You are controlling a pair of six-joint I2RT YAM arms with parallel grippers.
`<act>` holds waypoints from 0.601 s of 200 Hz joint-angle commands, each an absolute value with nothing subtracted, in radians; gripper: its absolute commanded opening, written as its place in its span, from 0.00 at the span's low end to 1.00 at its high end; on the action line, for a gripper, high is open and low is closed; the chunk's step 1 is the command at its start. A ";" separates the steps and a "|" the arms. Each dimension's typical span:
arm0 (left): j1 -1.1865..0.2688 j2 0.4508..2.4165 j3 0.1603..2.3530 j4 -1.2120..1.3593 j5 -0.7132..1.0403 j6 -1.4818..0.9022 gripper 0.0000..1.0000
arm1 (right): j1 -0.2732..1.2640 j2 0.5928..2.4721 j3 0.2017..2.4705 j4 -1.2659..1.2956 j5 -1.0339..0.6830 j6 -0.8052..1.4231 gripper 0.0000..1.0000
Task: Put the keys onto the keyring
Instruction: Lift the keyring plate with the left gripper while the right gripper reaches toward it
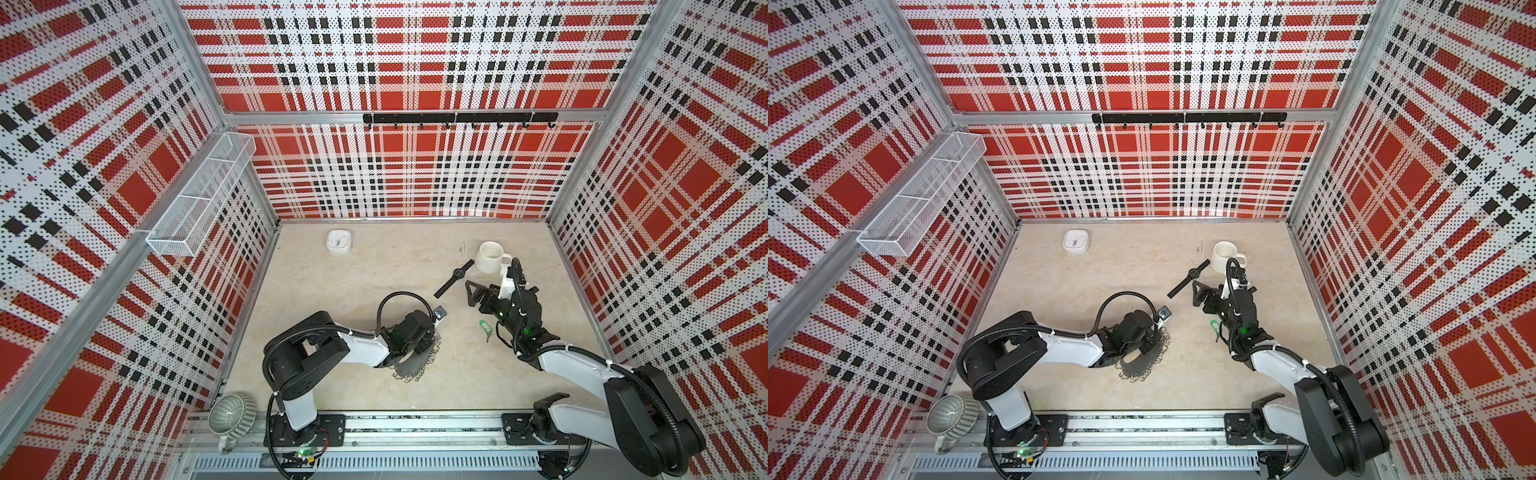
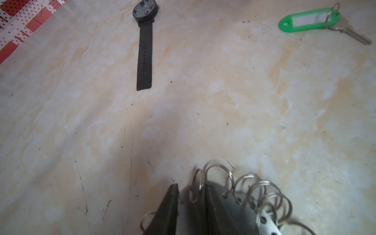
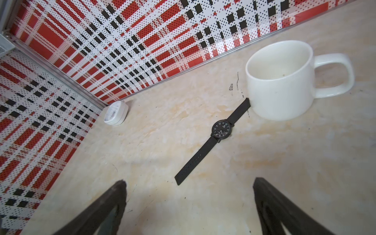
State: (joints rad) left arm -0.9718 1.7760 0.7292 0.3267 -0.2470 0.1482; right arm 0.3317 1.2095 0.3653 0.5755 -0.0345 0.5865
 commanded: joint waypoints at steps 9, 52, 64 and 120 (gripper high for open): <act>-0.977 1.802 0.759 0.319 -0.262 0.163 0.26 | 0.336 1.184 0.354 0.597 -0.025 0.592 1.00; -0.977 1.810 0.771 0.312 -0.266 0.162 0.19 | 0.337 1.189 0.349 0.600 0.015 0.615 1.00; -0.977 1.809 0.773 0.310 -0.266 0.163 0.15 | 0.335 1.202 0.339 0.620 0.049 0.636 1.00; -0.977 1.769 0.763 0.312 -0.273 0.139 0.06 | 0.141 1.200 0.297 0.912 -0.531 0.863 1.00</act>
